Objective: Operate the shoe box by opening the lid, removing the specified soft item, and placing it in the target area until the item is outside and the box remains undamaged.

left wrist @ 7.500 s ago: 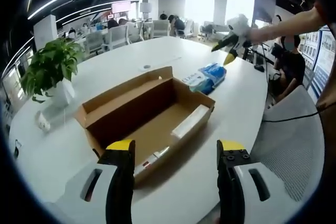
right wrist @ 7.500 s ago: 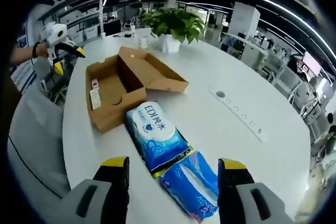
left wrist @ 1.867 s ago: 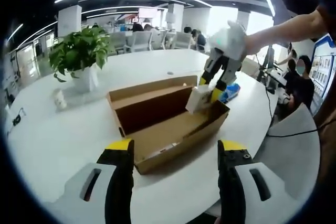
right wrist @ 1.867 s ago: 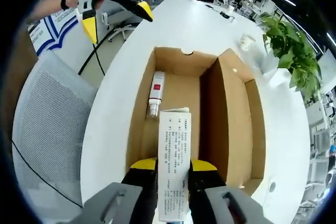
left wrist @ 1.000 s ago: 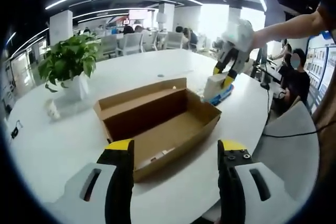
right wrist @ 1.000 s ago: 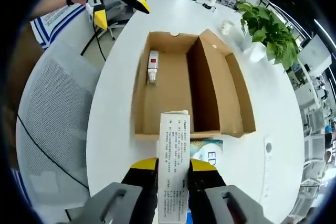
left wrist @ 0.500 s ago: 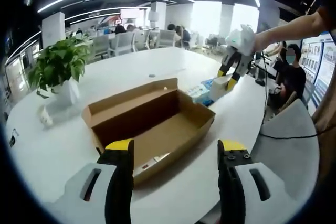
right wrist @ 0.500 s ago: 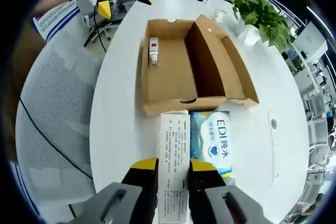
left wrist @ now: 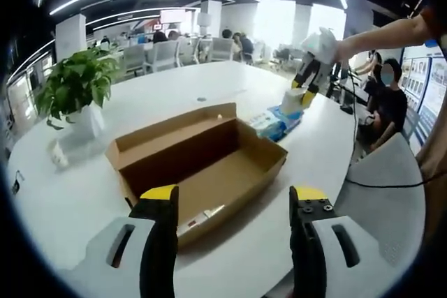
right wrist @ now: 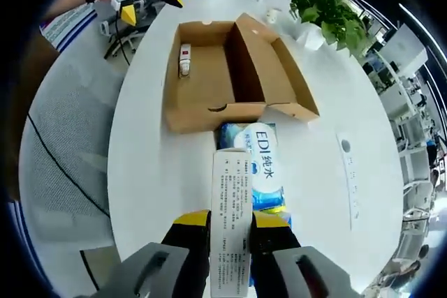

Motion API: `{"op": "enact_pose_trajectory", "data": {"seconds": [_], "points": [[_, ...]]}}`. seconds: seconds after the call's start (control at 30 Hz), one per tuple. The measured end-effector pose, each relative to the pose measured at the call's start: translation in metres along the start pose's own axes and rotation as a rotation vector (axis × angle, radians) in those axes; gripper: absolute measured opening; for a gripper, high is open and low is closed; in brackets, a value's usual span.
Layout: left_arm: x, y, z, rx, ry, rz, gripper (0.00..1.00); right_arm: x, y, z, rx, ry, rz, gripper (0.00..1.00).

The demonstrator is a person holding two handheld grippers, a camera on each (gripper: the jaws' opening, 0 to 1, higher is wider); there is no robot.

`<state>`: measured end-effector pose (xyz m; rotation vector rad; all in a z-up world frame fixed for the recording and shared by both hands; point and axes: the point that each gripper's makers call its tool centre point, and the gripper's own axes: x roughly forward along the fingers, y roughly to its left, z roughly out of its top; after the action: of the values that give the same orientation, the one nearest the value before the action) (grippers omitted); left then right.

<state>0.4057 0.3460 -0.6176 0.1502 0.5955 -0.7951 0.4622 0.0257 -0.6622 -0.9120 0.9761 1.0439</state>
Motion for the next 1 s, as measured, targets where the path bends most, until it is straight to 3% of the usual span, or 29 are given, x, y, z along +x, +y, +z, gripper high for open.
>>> {"op": "enact_pose_trajectory", "data": {"seconds": [0.3, 0.63, 1.0], "points": [[-0.002, 0.005, -0.005, -0.015, 0.019, 0.021, 0.64, 0.002, -0.03, -0.025, -0.01, 0.041, -0.018, 0.17], [-0.003, 0.013, -0.01, -0.024, 0.047, 0.049, 0.64, -0.002, -0.062, -0.026, -0.022, 0.047, -0.039, 0.17], [-0.008, 0.024, -0.008, -0.052, 0.046, 0.093, 0.64, 0.015, -0.093, -0.038, -0.025, 0.064, -0.042, 0.17]]}}
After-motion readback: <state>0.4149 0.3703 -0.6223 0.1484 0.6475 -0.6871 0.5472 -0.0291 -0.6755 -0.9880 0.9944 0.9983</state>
